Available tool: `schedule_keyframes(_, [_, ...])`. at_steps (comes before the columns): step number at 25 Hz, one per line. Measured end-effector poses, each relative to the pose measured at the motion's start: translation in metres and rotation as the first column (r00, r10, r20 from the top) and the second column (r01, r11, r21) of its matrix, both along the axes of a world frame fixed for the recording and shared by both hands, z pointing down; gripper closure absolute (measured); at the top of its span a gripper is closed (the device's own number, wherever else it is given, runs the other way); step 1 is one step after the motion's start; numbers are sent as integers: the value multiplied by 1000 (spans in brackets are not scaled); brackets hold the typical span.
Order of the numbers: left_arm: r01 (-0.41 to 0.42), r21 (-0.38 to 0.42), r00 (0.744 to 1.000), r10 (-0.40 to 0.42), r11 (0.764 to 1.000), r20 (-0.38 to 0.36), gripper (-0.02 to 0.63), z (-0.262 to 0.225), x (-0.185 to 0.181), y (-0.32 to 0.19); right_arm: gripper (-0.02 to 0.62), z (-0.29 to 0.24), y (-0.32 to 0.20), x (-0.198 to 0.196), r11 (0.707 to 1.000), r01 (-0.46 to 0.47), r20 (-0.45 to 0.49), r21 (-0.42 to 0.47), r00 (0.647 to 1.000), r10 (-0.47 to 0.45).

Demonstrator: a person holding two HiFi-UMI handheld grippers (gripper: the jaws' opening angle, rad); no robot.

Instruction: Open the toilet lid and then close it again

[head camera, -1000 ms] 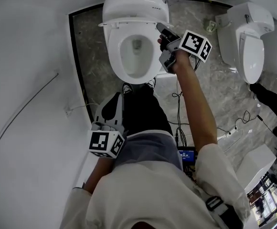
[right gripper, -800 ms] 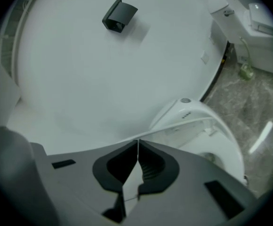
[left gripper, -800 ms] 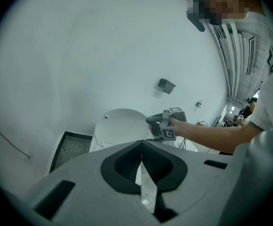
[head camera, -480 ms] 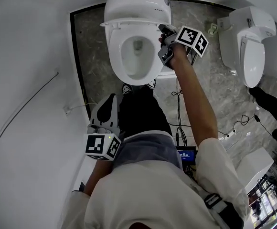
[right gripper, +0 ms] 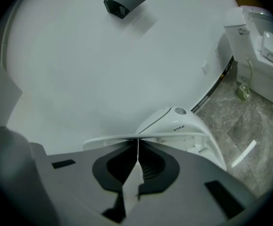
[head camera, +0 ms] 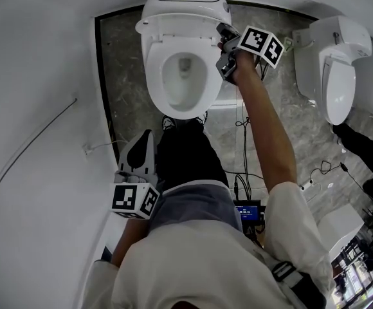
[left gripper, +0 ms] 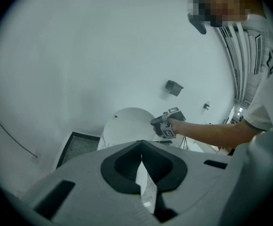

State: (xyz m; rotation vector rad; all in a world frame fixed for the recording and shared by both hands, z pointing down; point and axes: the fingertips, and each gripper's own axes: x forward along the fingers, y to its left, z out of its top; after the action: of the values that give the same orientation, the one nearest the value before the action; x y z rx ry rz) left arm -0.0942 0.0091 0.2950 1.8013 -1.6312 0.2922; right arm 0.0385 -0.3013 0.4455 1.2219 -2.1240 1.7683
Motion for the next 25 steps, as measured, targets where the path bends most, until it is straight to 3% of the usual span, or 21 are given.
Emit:
schedule_keyframes(6, [16,-4,1000,-16,1000,8,600,0,-5,-1,583,-2,-17,1,995,72,-106,68,992,-64])
schedule_keyframes(10, [34,-5,999,-34,999,11,600,2,-9,2,583,-7,-26,4,976,171,-217,139,966,-138])
schedule_keyframes(15, [47,-6,999,-47,999,13,600,6,-10,5,583,-13,-38,14,956,222,-301,192,941,-158])
schedule_keyframes(18, [49,-8,999,-48,999,15,600,5,-7,4,581,-18,-44,18,922,309,-404,232,893,-198])
schedule_keyframes(25, [68,-12,998,-67,998,19,600,6,-6,12,581,-33,-52,10,808,512,-593,289,759,-269])
